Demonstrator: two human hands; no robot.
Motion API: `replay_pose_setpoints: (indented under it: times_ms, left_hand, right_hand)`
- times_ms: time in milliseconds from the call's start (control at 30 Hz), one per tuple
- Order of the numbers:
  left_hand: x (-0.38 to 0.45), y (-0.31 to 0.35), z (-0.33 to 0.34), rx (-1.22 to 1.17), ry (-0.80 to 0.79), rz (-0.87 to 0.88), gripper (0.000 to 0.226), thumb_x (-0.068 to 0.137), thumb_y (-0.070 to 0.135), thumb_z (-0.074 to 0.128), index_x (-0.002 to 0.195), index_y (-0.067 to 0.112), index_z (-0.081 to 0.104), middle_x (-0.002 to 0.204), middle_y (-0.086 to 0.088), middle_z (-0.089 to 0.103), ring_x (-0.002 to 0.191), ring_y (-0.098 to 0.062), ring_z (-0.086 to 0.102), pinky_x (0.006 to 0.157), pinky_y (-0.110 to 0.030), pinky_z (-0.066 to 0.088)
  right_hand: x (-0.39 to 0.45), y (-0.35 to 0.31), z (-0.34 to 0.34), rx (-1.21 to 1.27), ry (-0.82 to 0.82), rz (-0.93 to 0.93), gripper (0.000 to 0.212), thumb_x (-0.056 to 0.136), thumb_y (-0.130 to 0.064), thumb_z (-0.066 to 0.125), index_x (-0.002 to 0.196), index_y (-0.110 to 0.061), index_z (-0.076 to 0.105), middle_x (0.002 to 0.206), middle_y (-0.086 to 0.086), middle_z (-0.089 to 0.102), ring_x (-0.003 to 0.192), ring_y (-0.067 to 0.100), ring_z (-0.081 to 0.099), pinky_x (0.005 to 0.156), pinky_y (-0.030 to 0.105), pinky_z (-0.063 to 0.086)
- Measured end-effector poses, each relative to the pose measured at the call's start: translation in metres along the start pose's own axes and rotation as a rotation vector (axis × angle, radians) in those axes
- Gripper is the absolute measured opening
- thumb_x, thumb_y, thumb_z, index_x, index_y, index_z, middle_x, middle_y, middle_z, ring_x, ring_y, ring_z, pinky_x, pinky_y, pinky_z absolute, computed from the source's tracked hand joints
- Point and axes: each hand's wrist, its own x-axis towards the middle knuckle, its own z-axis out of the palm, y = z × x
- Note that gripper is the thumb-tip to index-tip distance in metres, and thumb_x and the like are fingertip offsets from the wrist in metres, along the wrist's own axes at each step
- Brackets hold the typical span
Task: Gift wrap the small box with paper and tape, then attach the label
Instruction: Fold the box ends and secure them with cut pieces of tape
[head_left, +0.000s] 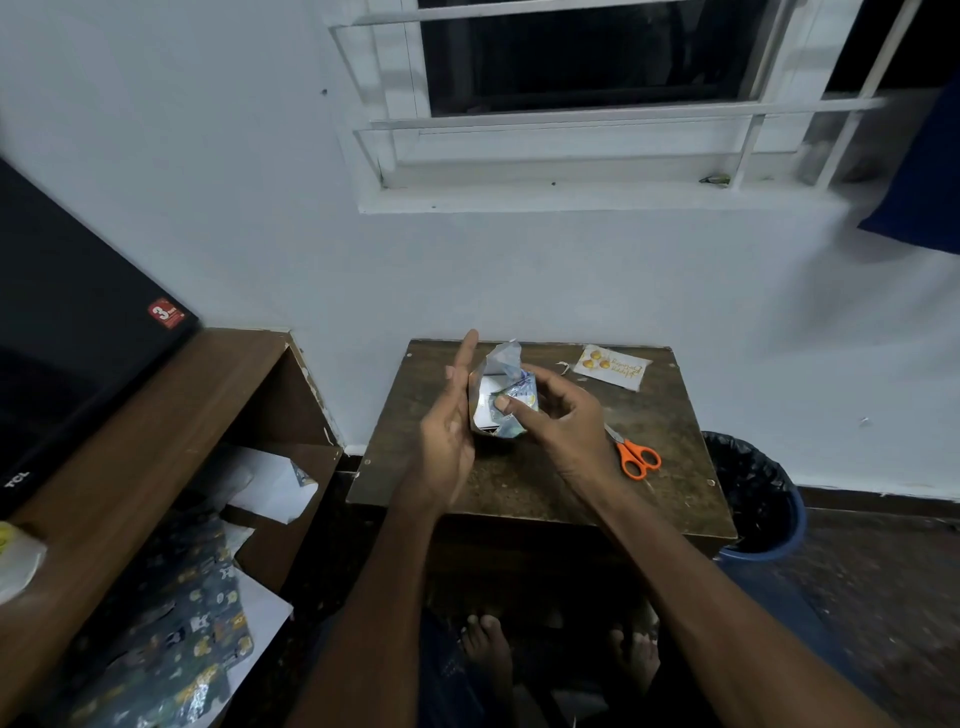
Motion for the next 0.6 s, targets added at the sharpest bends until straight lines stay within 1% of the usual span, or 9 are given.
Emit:
replay_pose_setpoints:
  times_ms: [33,100,167,267,333,367,433,500,600]
  left_hand:
    - [0.002,-0.003,-0.002,-0.033,0.019,-0.015,0.053,0.115,0.037,0.024,0.167,0.027,0.026,0.158,0.002,0.054,0.146,-0.023,0.052,0.121,-0.05,0.039]
    - [0.007,-0.006,-0.005,-0.086,0.065,-0.016,0.053,0.112,0.027,0.037,0.164,0.024,0.032,0.162,0.002,0.049,0.146,-0.021,0.051,0.121,-0.048,0.039]
    - [0.01,-0.006,-0.006,-0.139,0.097,0.01,0.052,0.105,0.013,0.05,0.156,0.02,0.041,0.164,0.0,0.045,0.146,-0.018,0.051,0.12,-0.045,0.04]
    - [0.014,-0.006,-0.009,-0.209,0.089,0.05,0.029,0.097,0.0,0.061,0.12,0.017,0.054,0.157,-0.007,0.054,0.145,-0.028,0.052,0.12,-0.049,0.04]
    - [0.016,-0.005,-0.01,-0.212,0.059,0.081,0.019,0.093,0.0,0.063,0.097,0.016,0.054,0.154,-0.012,0.057,0.145,-0.03,0.053,0.12,-0.048,0.04]
    - [0.015,-0.005,-0.01,-0.207,0.051,0.092,0.018,0.092,0.0,0.062,0.089,0.017,0.055,0.153,-0.013,0.058,0.143,-0.029,0.054,0.118,-0.045,0.043]
    - [0.014,-0.003,-0.007,-0.181,0.047,0.106,0.026,0.092,-0.002,0.061,0.078,0.02,0.062,0.151,-0.012,0.06,0.14,-0.025,0.058,0.111,-0.038,0.048]
    - [0.012,-0.004,-0.006,-0.161,0.041,0.117,0.038,0.096,-0.006,0.056,0.075,0.021,0.071,0.15,-0.009,0.061,0.141,-0.023,0.057,0.113,-0.04,0.047]
    - [0.015,-0.008,-0.007,-0.138,0.051,0.125,0.035,0.098,-0.003,0.055,0.09,0.02,0.079,0.152,-0.008,0.059,0.146,-0.029,0.051,0.12,-0.049,0.039]
  right_hand:
    - [0.0,0.0,0.0,-0.004,0.0,-0.003,0.046,0.084,-0.015,0.087,0.127,-0.017,0.072,0.12,0.002,0.077,0.116,0.022,0.071,0.103,0.054,0.056]
    - [0.0,0.0,0.001,0.0,0.005,-0.003,0.047,0.083,-0.014,0.088,0.127,-0.016,0.072,0.12,0.002,0.077,0.116,0.021,0.072,0.103,0.053,0.056]
    - [0.001,0.0,0.002,0.002,0.01,0.006,0.049,0.081,-0.013,0.089,0.127,-0.014,0.072,0.119,0.003,0.077,0.115,0.022,0.072,0.103,0.053,0.056]
    - [0.003,0.003,0.002,0.017,0.055,0.006,0.058,0.074,-0.01,0.093,0.125,-0.008,0.065,0.117,0.009,0.077,0.112,0.026,0.073,0.101,0.055,0.056]
    - [0.005,0.004,0.002,0.047,0.083,-0.007,0.065,0.073,-0.007,0.094,0.12,-0.004,0.05,0.114,0.02,0.074,0.109,0.031,0.074,0.096,0.055,0.059]
    - [0.005,0.004,0.002,0.057,0.09,-0.021,0.064,0.074,-0.003,0.093,0.115,-0.002,0.043,0.111,0.026,0.072,0.108,0.033,0.074,0.092,0.052,0.061]
    - [0.005,0.004,0.001,0.014,0.1,-0.074,0.053,0.077,0.0,0.089,0.102,0.002,0.043,0.101,0.029,0.068,0.104,0.03,0.074,0.081,0.04,0.063]
    - [0.004,0.001,0.001,-0.039,0.097,-0.119,0.041,0.08,0.001,0.087,0.093,0.009,0.048,0.09,0.022,0.066,0.094,0.024,0.074,0.075,0.032,0.061]
    - [0.002,0.0,0.0,-0.047,0.048,-0.148,0.021,0.084,-0.001,0.083,0.089,0.009,0.065,0.089,0.012,0.072,0.088,0.021,0.071,0.081,0.039,0.059]
